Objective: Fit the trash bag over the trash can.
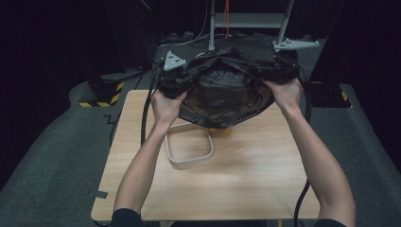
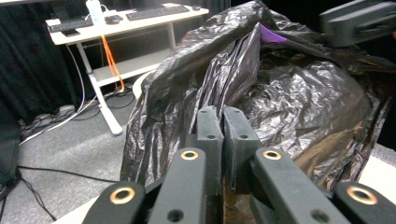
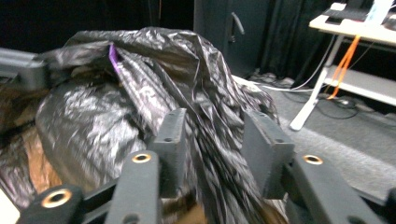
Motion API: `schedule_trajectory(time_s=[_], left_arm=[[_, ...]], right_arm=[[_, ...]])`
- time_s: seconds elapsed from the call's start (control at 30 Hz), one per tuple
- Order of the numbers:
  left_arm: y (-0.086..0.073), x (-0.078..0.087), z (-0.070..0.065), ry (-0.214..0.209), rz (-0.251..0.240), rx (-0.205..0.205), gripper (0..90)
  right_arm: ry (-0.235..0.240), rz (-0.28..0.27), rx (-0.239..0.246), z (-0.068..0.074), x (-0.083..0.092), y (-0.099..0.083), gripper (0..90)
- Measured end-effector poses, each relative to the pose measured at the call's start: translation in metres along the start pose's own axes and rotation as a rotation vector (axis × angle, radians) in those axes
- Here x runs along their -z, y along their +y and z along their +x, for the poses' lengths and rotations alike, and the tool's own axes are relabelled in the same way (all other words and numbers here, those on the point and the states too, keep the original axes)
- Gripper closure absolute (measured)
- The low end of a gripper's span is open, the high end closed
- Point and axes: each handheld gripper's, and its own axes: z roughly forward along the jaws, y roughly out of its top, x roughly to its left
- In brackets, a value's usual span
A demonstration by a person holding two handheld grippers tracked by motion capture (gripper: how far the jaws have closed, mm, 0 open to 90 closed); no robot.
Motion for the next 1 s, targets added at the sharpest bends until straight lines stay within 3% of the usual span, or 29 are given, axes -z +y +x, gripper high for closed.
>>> schedule_trajectory(time_s=[0.17, 0.37, 0.53, 0.63, 0.77, 0.93, 1.0], left_arm=[[0.003, -0.003, 0.002, 0.001, 0.012, 0.01, 88.5], [0.007, -0.008, 0.002, -0.007, 0.018, 0.013, 88.9], [0.011, -0.01, 0.004, -0.003, 0.02, 0.007, 89.2], [0.014, -0.01, 0.008, 0.001, 0.015, 0.014, 89.3], [0.015, -0.012, 0.013, 0.006, 0.017, 0.027, 89.3], [0.015, -0.018, 0.015, 0.027, 0.033, 0.015, 89.3], [0.018, -0.022, 0.021, 0.029, 0.041, 0.034, 89.3]], right_arm=[[-0.008, 0.008, 0.037, 0.003, 0.016, -0.014, 55.3], [-0.03, 0.046, 0.076, 0.005, 0.018, -0.029, 57.0], [-0.038, 0.067, 0.114, 0.006, 0.016, -0.029, 84.6], [-0.048, 0.05, 0.129, 0.005, 0.016, -0.027, 89.8], [-0.051, 0.013, 0.089, -0.005, 0.016, -0.021, 89.9], [-0.042, -0.023, 0.046, -0.013, 0.012, -0.019, 89.9], [-0.031, -0.039, 0.007, -0.021, 0.007, -0.016, 89.9]])
